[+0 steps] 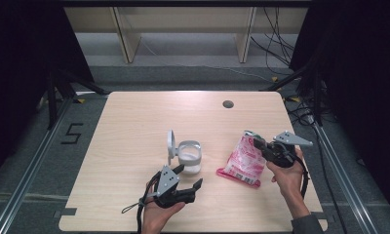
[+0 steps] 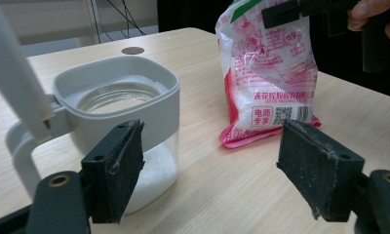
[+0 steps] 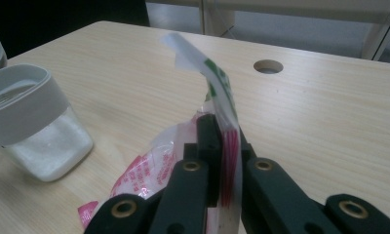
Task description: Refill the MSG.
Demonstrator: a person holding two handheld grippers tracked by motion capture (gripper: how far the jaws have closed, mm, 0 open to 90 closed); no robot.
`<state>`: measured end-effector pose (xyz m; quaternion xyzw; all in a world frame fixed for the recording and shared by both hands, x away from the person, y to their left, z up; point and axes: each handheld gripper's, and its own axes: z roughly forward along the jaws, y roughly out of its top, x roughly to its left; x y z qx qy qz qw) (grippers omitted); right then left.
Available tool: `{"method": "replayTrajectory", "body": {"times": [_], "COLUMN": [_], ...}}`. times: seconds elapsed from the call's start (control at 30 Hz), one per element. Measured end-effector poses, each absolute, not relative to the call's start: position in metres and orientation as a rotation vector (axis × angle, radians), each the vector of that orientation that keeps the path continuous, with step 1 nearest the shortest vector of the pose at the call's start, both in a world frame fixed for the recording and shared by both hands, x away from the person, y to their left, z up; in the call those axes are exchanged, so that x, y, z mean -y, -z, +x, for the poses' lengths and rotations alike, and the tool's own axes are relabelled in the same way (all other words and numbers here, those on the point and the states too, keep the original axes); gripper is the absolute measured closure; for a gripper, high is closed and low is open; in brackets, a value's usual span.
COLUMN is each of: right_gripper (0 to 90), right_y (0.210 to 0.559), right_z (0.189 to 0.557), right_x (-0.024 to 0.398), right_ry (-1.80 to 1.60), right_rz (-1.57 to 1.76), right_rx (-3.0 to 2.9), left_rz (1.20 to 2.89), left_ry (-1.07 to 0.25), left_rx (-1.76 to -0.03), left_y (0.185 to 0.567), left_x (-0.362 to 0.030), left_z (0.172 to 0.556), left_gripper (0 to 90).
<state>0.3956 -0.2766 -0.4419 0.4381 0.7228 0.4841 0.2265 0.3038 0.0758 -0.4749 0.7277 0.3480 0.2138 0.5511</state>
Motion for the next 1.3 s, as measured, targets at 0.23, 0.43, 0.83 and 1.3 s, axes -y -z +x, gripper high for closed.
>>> {"method": "replayTrajectory", "body": {"times": [0.23, 0.43, 0.83, 1.3], "right_gripper": [88.3, 86.6, 80.6, 57.8], "right_y": [0.450, 0.457, 0.465, 0.471], "right_z": [0.396, 0.400, 0.398, 0.398], "right_x": [0.278, 0.278, 0.280, 0.285], "right_ry": [-1.295, -1.290, -1.292, -1.303], "right_rz": [1.283, 1.256, 1.366, 1.464], "right_rx": [-2.018, -2.034, -2.017, -1.952], "left_rz": [1.731, 1.713, 1.722, 1.701], "left_ry": [-0.531, -0.545, -0.569, -0.676], "left_rx": [-0.866, -0.881, -0.894, -0.856], "left_y": [0.475, 0.475, 0.478, 0.482], "left_x": [-0.090, -0.108, -0.118, -0.130], "left_z": [0.303, 0.305, 0.309, 0.313], "left_gripper": [25.4, 27.7, 39.6, 79.9]}}
